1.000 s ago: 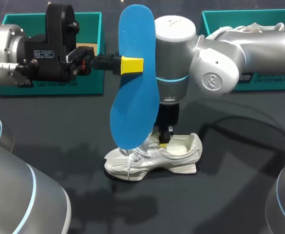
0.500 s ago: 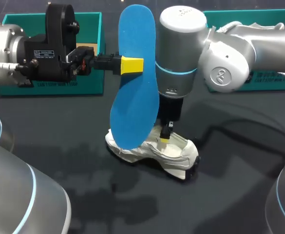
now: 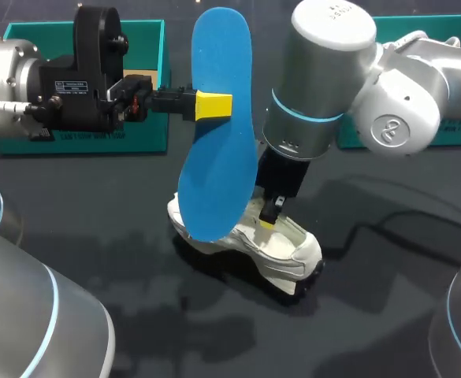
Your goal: Take the shoe out of the shoebox, open the shoe tongue, remove and reinsert the insole, then place the shoe into the shoebox
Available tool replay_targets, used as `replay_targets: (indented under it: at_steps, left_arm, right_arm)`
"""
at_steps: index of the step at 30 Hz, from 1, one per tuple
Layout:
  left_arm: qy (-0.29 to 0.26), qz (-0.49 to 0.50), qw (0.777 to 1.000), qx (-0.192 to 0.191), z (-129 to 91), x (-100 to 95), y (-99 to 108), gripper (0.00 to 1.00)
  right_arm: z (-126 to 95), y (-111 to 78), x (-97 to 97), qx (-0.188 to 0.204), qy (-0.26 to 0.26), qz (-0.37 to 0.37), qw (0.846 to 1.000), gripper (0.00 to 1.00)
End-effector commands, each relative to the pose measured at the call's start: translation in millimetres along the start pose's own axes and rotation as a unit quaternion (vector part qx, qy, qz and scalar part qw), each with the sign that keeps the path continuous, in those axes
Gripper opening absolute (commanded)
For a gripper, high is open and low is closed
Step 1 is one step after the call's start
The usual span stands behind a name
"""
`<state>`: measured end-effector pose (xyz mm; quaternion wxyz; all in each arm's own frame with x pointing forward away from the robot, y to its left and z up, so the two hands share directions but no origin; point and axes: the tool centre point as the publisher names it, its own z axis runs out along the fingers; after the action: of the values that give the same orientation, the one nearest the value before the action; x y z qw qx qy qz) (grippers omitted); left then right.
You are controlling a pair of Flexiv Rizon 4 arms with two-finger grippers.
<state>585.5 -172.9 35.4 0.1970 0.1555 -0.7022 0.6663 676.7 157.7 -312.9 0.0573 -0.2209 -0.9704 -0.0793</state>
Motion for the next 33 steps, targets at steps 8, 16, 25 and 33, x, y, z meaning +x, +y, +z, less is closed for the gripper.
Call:
replay_targets:
  at_steps: [8, 16, 25, 33]
  left_arm:
    - [0.0, 0.0, 1.0, 0.0, 1, -0.4, 1, 0.0]
    - [0.0, 0.0, 1.0, 0.0, 1, -0.4, 1, 0.0]
    - [0.0, 0.0, 1.0, 0.0, 1, -0.4, 1, 0.0]
    - [0.0, 0.0, 1.0, 0.0, 1, -0.4, 1, 0.0]
  right_arm:
    - [-2, 0.0, -1.2, -0.023, 0.007, 0.059, 0.998, 0.0]
    - [-2, 0.3, -2.7, -0.026, 0.0, 0.102, 0.994, 0.0]
    - [-7, 4.3, 4.6, -0.084, -0.034, 0.326, 0.941, 0.0]
    - [-10, 4.2, 7.6, -0.103, -0.019, 0.352, 0.93, 0.0]
